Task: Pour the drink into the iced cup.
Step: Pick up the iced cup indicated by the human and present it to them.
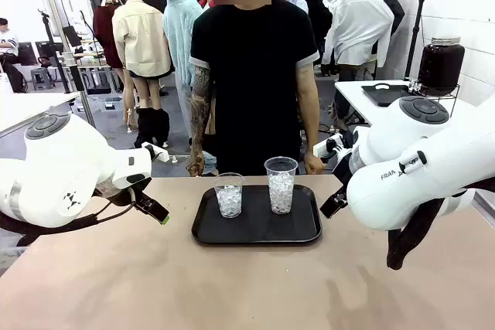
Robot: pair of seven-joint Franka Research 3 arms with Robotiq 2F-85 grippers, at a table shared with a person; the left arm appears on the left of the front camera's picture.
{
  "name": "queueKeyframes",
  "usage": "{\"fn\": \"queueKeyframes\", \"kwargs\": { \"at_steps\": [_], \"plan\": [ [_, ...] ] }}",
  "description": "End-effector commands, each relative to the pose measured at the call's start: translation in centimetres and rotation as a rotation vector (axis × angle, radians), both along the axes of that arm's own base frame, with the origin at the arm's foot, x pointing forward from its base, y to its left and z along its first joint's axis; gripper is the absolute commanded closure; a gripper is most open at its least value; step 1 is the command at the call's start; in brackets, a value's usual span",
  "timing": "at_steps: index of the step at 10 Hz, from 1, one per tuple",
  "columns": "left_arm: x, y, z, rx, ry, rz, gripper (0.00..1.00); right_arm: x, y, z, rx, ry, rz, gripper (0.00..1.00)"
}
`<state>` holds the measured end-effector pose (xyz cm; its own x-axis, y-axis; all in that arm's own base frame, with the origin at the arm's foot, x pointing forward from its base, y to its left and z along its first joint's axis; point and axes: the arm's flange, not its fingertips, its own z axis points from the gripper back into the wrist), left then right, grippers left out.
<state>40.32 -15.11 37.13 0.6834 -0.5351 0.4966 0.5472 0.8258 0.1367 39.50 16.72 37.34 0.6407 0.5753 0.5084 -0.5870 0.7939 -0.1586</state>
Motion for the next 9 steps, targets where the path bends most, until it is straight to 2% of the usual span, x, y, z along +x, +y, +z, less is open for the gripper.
{"fn": "queueKeyframes", "kwargs": {
  "at_steps": [1, 9],
  "plan": [
    [0.00, 0.00, 0.00, 0.000, 0.000, 0.000, 0.00, 0.00, 0.00, 0.00, 0.000, 0.000, 0.000, 0.00],
    [0.00, 0.00, 0.00, 0.000, 0.000, 0.000, 0.00, 0.00, 0.00, 0.00, 0.000, 0.000, 0.000, 0.00]
  ]
}}
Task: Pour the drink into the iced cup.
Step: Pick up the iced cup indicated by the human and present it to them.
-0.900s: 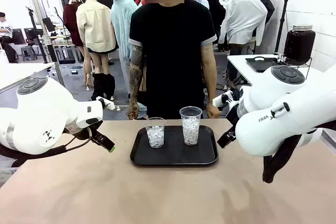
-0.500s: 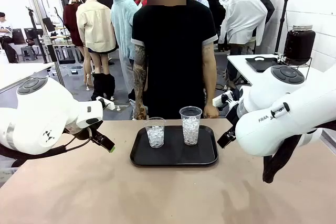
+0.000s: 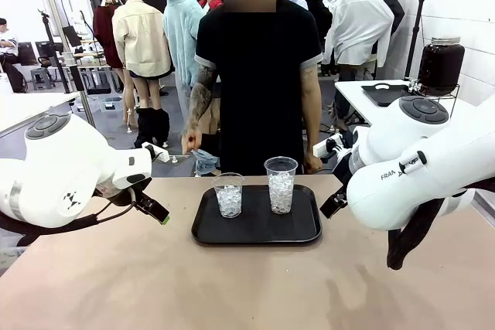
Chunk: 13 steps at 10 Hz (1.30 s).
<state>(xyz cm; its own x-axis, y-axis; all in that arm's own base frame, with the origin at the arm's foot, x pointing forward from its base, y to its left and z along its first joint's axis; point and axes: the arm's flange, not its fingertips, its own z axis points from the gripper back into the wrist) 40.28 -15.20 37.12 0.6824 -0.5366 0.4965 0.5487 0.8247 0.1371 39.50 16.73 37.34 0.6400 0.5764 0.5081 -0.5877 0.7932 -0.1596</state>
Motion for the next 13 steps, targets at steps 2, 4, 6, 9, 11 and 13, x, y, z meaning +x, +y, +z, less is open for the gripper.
{"fn": "queueKeyframes", "kwargs": {
  "at_steps": [2, 4, 6, 9, 11, 13],
  "plan": [
    [0.03, 0.09, 0.01, 0.000, 0.000, 0.002, 0.00, 0.00, -0.01, 0.00, 0.001, 0.000, -0.001, 0.00],
    [0.03, 0.09, 0.01, 0.000, 0.000, 0.002, 0.00, 0.00, -0.01, 0.00, 0.001, 0.000, -0.001, 0.00],
    [0.03, 0.09, 0.01, 0.000, 0.000, 0.002, 0.00, 0.00, -0.01, 0.00, 0.001, 0.000, -0.001, 0.00],
    [0.03, 0.09, 0.01, 0.000, 0.000, 0.002, 0.00, 0.00, -0.01, 0.00, 0.001, 0.000, -0.001, 0.00],
    [0.03, 0.09, 0.01, 0.000, 0.000, 0.002, 0.00, 0.00, -0.01, 0.00, 0.001, 0.000, -0.001, 0.00],
    [0.03, 0.09, 0.01, 0.000, 0.000, 0.002, 0.00, 0.00, -0.01, 0.00, 0.001, 0.000, -0.001, 0.00]
  ]
}}
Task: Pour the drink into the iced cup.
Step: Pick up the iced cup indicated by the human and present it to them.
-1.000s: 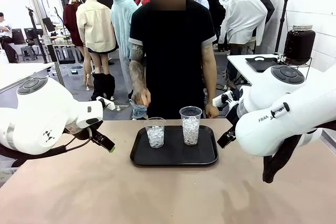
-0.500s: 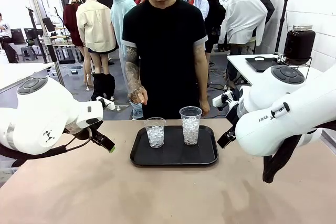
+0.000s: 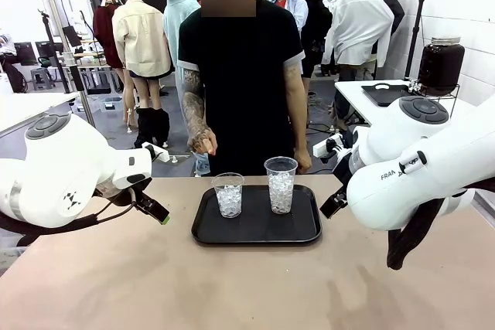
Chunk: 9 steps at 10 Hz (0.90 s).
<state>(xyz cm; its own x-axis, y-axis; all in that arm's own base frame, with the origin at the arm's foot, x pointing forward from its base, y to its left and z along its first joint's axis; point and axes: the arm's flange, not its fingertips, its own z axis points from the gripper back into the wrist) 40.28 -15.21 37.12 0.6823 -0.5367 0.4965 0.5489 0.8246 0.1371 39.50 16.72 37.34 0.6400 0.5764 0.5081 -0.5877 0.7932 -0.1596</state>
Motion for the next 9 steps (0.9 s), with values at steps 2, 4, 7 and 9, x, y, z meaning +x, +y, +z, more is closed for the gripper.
{"fn": "queueKeyframes", "kwargs": {
  "at_steps": [2, 4, 7, 9],
  "plan": [
    [0.0, 0.1, 0.0, 0.000, 0.000, 0.002, 0.00, 0.0, 0.0, 0.0, 0.001, 0.000, -0.001, 0.00],
    [0.0, 0.1, 0.0, 0.000, 0.000, 0.002, 0.00, 0.0, 0.0, 0.0, 0.001, 0.000, -0.001, 0.00],
    [3.0, 1.7, 2.3, -0.023, -0.059, -0.194, 0.00, 0.0, 0.0, 0.0, 0.001, 0.000, -0.001, 0.00],
    [6.3, 3.2, 3.9, -0.074, -0.017, -0.427, 0.00, 0.0, 0.0, 0.0, 0.001, 0.000, -0.001, 0.00]
  ]
}}
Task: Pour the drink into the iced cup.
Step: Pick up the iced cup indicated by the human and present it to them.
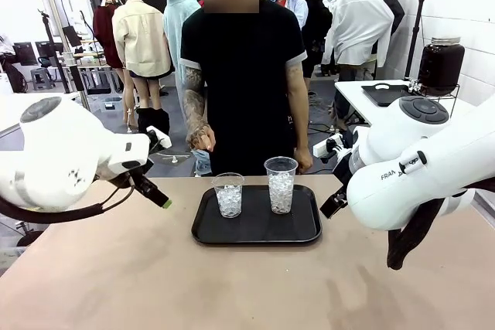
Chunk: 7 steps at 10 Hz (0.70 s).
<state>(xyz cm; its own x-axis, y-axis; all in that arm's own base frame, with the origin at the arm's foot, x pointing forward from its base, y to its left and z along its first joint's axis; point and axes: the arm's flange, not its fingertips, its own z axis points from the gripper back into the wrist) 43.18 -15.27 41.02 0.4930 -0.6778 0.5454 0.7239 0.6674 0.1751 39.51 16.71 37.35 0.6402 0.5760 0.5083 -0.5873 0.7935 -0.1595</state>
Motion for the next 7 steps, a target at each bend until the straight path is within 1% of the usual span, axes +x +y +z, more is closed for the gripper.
{"fn": "queueKeyframes", "kwargs": {
  "at_steps": [1, 2, 3, 4, 5, 6, 7],
  "plan": [
    [6.1, 3.5, 0.2, 0.041, 0.072, -0.213, 0.00, 0.0, 0.0, 0.0, 0.001, 0.000, 0.000, 0.00],
    [8.3, 3.6, 0.1, 0.064, 0.128, -0.341, 0.00, 0.0, 0.0, 0.0, 0.001, 0.000, 0.000, 0.00],
    [9.9, 3.8, 0.0, 0.082, 0.063, -0.503, 0.00, 0.0, 0.0, 0.0, 0.001, 0.000, 0.000, 0.00],
    [11.2, 3.9, -0.4, 0.093, 0.051, -0.607, 0.00, 0.0, 0.0, 0.0, 0.001, 0.000, 0.000, 0.00],
    [12.5, 3.6, -0.9, 0.071, 0.067, -0.618, 0.00, 0.0, 0.0, 0.0, 0.001, 0.000, 0.000, 0.00],
    [13.3, 3.2, -0.8, 0.017, 0.089, -0.624, 0.00, 0.0, 0.0, 0.0, 0.001, 0.000, 0.000, 0.00],
    [8.7, 3.9, 1.0, 0.073, 0.065, -0.576, 0.00, 0.0, 0.0, 0.0, 0.001, 0.000, 0.000, 0.00]
  ]
}}
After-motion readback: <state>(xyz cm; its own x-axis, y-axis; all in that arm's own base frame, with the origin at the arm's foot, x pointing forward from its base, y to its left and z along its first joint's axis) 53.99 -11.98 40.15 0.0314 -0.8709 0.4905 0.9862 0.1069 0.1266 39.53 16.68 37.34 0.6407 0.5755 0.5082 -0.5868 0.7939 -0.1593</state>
